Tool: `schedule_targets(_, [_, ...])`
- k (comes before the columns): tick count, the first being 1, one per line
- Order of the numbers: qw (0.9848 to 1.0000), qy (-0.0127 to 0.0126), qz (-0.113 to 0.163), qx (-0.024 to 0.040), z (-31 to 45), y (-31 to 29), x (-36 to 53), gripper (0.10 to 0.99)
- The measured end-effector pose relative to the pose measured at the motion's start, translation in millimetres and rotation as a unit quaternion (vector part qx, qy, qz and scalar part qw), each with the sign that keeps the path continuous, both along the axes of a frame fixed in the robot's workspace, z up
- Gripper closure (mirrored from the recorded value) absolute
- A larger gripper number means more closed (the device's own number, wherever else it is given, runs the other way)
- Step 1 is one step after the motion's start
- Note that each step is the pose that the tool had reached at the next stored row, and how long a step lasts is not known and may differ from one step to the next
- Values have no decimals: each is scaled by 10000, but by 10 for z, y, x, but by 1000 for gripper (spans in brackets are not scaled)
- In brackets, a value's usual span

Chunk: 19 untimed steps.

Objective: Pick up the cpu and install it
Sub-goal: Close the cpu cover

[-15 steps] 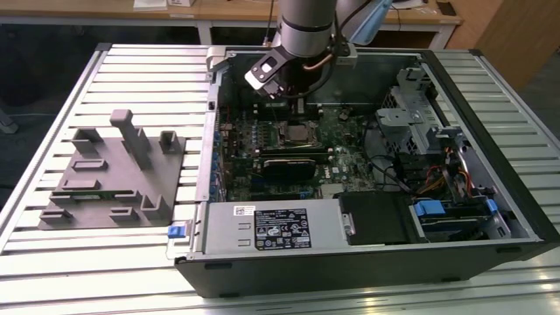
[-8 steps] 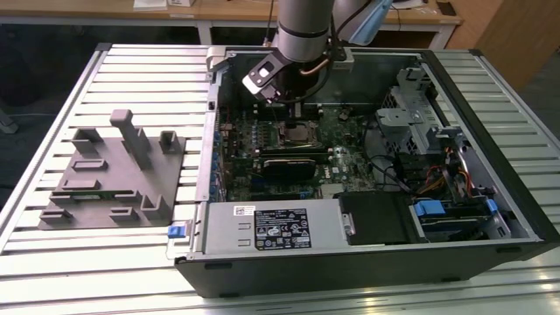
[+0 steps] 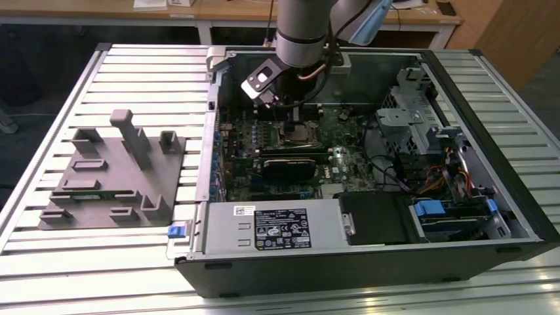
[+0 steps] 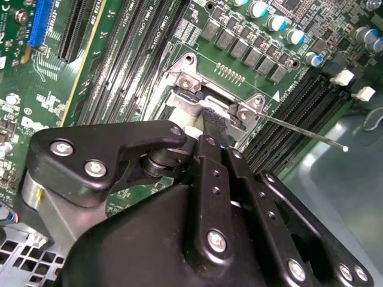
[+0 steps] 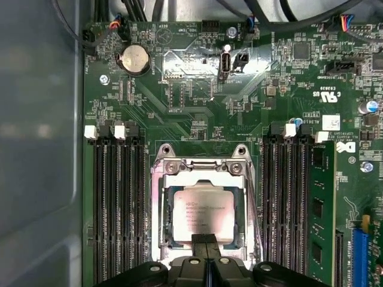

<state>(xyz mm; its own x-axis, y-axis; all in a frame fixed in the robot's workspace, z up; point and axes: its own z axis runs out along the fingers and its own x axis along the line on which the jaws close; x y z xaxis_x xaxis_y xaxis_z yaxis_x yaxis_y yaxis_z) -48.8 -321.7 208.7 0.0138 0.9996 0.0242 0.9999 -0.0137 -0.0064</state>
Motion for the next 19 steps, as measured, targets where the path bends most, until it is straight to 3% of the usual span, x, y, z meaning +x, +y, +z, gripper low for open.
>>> schedule_targets(14, [10000,1,2,-1,-81,12,9,980])
schedule_targets(16, [10000,1,2,-1,-60,14,10,980])
schedule_targets(19, [10000,1,2,-1,35,14,10,980])
